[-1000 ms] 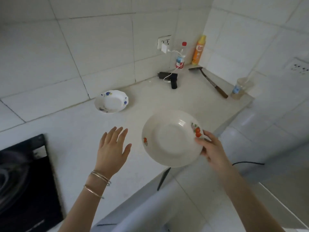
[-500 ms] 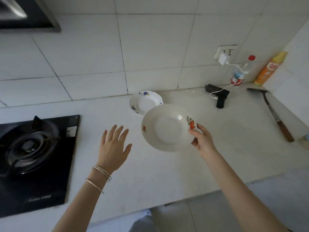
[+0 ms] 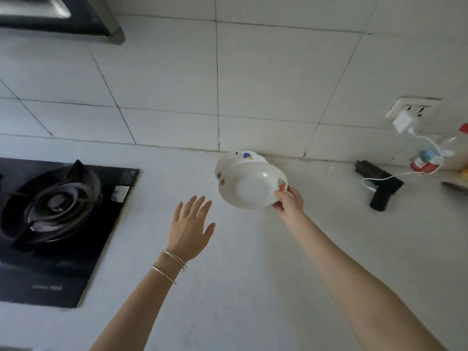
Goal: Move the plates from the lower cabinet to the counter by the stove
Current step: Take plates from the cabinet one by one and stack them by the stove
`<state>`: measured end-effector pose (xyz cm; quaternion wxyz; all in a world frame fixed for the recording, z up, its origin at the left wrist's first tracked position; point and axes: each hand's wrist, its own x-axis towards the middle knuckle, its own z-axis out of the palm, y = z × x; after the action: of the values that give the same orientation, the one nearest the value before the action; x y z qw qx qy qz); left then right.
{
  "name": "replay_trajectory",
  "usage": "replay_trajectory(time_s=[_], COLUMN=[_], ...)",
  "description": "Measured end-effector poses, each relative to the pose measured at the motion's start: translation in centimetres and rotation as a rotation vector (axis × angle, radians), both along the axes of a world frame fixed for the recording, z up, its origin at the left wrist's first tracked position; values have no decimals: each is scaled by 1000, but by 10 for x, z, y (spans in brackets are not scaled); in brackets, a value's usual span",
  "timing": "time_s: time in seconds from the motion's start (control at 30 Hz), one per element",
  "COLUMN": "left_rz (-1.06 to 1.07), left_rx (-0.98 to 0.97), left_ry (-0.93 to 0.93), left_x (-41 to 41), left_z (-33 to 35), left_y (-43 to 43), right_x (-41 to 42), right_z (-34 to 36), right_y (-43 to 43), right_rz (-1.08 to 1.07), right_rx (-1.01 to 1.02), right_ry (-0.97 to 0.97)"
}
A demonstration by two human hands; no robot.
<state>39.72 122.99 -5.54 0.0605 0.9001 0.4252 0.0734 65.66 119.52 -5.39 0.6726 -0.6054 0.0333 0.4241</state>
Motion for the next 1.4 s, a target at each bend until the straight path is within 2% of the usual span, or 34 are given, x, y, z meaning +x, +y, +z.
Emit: replay_trajectory(time_s=[0.27, 0.7, 0.8, 0.9, 1.1, 1.27, 1.4], left_rz=[138, 126, 117, 115, 103, 124, 179], left_rx=[2, 4, -3, -17, -31, -52, 1], left_ry=[-39, -79, -72, -71, -69, -59, -85], left_x=[14, 23, 22, 23, 29, 29, 22], left_z=[-18, -34, -37, -39, -40, -37, -20], left_y=[9, 42, 46, 51, 60, 58, 46], right_x=[15, 27, 31, 29, 30, 40, 32], right_z=[-23, -38, -47, -54, -58, -54, -27], right_y=[41, 62, 63, 63, 74, 75, 54], right_rz=[95, 189, 260, 333, 243, 410, 626], right_rx=[-62, -71, -115, -205, -358, -369, -324], right_ry=[-24, -43, -174, -386, -582, -652, -841])
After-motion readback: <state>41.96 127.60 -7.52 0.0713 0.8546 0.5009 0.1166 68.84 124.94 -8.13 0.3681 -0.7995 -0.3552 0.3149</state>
